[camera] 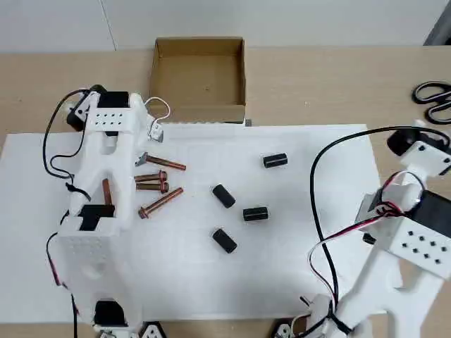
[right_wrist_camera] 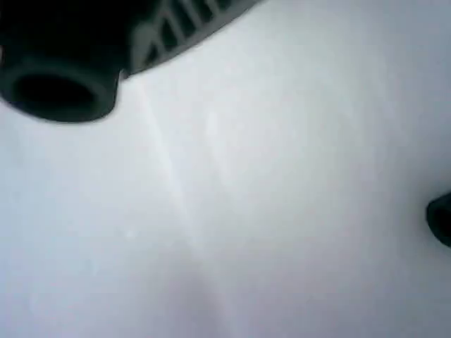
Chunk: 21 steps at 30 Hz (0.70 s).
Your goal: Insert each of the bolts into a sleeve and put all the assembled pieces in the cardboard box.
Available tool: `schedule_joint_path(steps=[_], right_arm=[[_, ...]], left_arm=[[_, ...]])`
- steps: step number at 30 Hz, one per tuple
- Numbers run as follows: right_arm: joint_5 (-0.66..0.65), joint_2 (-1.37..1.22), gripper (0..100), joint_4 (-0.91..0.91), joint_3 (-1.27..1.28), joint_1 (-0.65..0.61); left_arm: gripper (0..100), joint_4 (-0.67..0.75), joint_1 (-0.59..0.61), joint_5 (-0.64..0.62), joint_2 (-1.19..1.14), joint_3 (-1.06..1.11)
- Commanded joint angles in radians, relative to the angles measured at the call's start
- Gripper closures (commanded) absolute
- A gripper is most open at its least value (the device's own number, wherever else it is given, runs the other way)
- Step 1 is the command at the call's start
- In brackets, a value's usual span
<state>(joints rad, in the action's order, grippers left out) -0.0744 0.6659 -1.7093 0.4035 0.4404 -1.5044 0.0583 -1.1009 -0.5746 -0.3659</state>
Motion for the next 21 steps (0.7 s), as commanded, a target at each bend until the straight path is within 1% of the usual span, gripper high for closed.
schedule_joint_path(steps=[1,5,14,16,21], right_arm=[[0.009,0.015,99.5,-0.012,-0.003,0.007],[0.009,0.015,99.5,-0.013,-0.003,0.007],[0.011,0.015,99.5,-0.013,-0.003,0.007],[0.011,0.015,99.5,-0.013,-0.003,0.007],[0.012,0.015,99.5,-0.013,-0.003,0.005]], left_arm=[[78,-0.006,-0.003,-0.003,-0.026,-0.010],[78,-0.008,0.000,-0.005,-0.084,-0.015],[79,-0.002,-0.002,-0.005,-0.089,-0.015],[83,-0.002,-0.002,-0.005,-0.089,-0.015],[100,-0.002,-0.025,-0.005,-0.095,-0.015]])
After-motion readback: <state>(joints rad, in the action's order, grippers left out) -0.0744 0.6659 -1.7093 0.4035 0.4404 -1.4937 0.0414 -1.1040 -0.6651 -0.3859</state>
